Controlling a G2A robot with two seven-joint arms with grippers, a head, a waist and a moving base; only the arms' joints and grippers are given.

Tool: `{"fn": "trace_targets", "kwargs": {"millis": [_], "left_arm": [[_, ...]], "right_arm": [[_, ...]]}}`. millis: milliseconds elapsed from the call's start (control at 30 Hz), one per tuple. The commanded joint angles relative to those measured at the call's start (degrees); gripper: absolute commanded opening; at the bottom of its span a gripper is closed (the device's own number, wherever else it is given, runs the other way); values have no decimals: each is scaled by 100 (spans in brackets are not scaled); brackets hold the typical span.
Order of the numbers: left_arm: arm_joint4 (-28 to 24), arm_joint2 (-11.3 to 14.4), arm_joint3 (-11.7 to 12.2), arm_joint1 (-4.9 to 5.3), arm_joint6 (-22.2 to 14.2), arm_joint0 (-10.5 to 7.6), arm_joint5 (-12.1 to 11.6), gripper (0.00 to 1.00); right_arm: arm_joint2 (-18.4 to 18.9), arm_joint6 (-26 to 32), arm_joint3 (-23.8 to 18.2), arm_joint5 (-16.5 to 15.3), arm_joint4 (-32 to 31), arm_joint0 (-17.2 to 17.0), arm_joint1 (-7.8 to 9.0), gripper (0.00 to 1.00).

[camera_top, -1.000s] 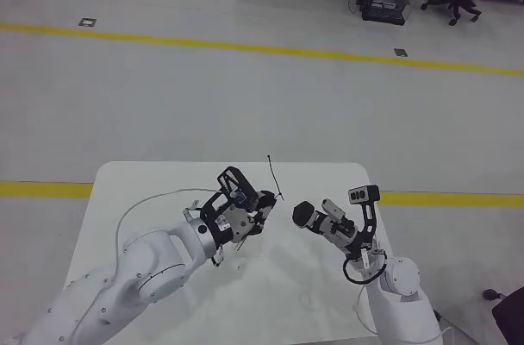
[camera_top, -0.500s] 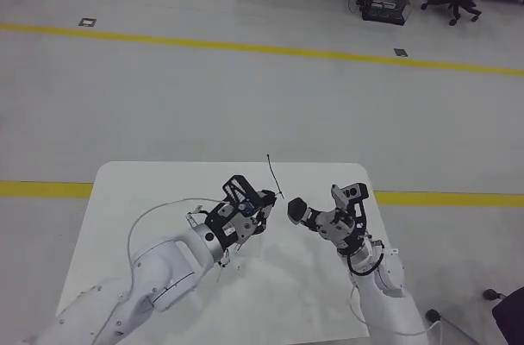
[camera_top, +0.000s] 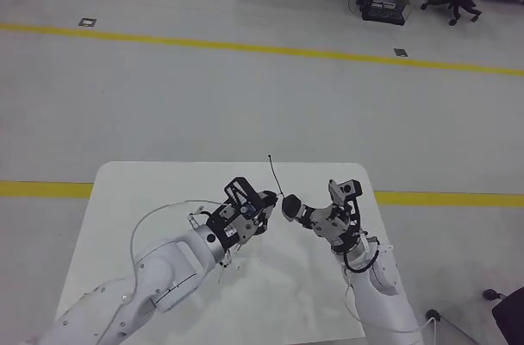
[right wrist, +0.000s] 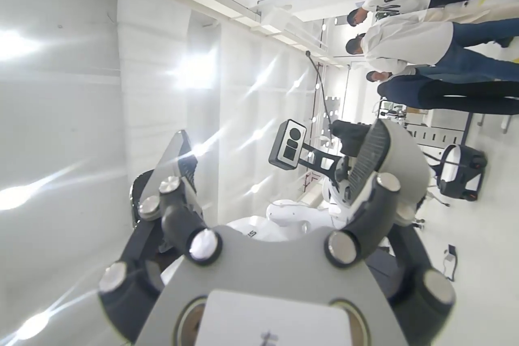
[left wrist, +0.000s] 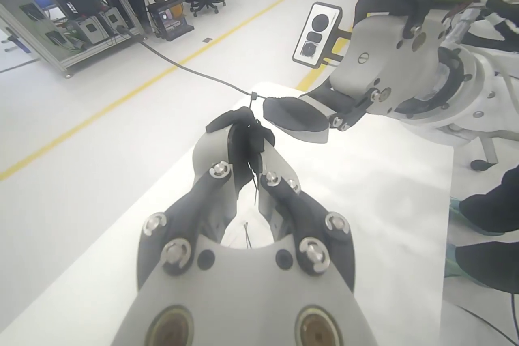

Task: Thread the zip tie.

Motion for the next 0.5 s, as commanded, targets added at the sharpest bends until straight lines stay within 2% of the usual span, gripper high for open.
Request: {"fn": "trace_targets", "kwargs": {"millis": [0, 33, 67, 100, 167, 267, 467], "left_arm": [[28, -21, -11, -6, 3, 18, 11, 0], [37, -28, -17, -9, 5, 27, 8, 0], [48, -39, -22, -13, 16, 39, 7, 0], [59, -44, -23, -16, 25, 48, 3, 0], [74, -57, -24, -24, 38, 67, -8, 0], [89, -73, -23, -35, 52, 84, -36, 0], [108, -100, -12, -60, 77, 105, -78, 0]], "right_arm": [[-53, 15, 26, 31, 69, 18, -10, 91], [-73, 18, 35, 38, 89, 25, -14, 78], [-102, 19, 43, 43, 118, 29, -21, 71], [-126, 19, 47, 47, 133, 32, -26, 69], [-166, 13, 52, 41, 141, 44, -35, 56], [-205, 24, 60, 46, 156, 51, -44, 50], [-223, 66, 77, 76, 144, 49, -52, 48]]}}
